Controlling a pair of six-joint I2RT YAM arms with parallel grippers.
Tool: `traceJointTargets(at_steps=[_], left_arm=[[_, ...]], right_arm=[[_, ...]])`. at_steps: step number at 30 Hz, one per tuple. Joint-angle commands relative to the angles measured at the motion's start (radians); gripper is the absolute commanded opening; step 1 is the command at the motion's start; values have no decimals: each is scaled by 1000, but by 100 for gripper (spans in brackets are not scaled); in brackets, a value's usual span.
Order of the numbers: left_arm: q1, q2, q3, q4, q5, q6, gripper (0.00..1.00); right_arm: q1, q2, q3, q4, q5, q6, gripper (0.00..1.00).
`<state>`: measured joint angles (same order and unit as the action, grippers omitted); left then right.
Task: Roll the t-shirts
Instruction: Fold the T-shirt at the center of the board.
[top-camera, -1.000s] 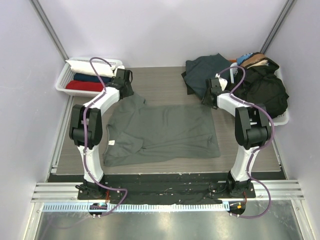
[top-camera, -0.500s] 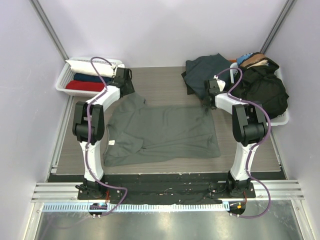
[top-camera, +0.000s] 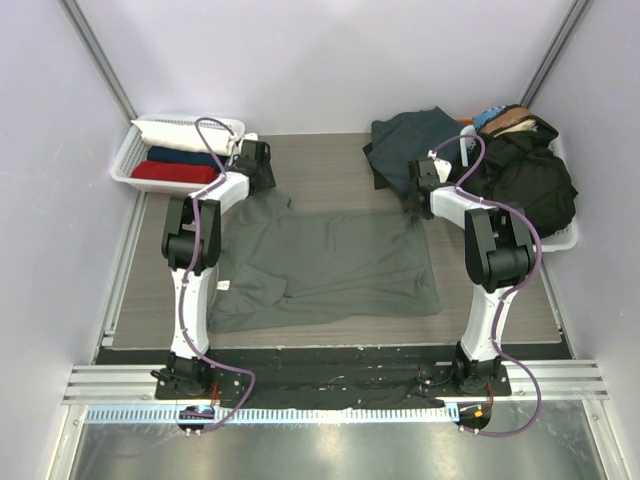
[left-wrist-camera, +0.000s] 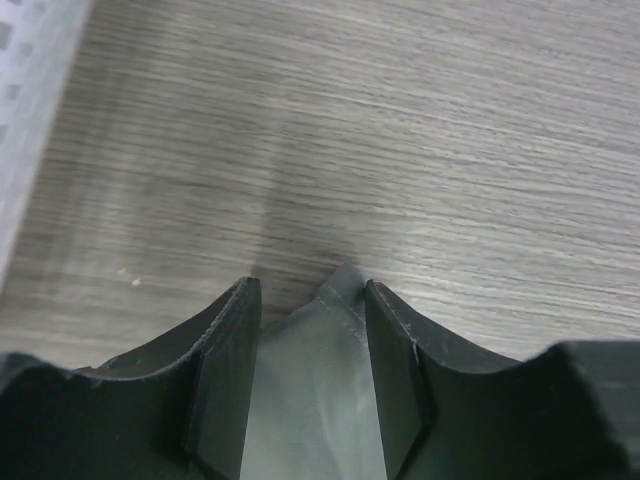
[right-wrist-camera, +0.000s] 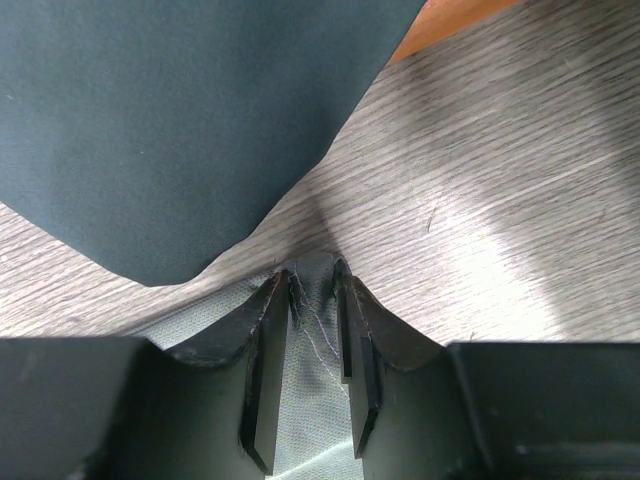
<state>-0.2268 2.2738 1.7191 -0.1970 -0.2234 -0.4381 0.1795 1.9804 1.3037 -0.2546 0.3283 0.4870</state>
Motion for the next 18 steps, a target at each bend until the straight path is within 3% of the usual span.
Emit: traceJointTargets(at_steps=[1,4,7,8,10,12,18], left_arm=[[4,39,77,33,41,-11,48],[6,70,118,-5,55,-16,40],[4,72,132,-24,58,-17,15],[6,61,131,-24,53,-17,0],[4,38,100,-4,45,-11,0],[6,9,82,14,33,-2,0],[6,-31,45,25,35,16,0]], right_arm=[[-2,-68,28,23,35,-13,33],[0,-74,26,20,43,-19,30],[0,-78,29,15,34,-16,22],[0,-78,31,14,34,-16,20],[-2,-77,35,11,35,-19,16],[0,-75,40,9,41,-21,4],[-2,-94,29,2,34,-22,1]])
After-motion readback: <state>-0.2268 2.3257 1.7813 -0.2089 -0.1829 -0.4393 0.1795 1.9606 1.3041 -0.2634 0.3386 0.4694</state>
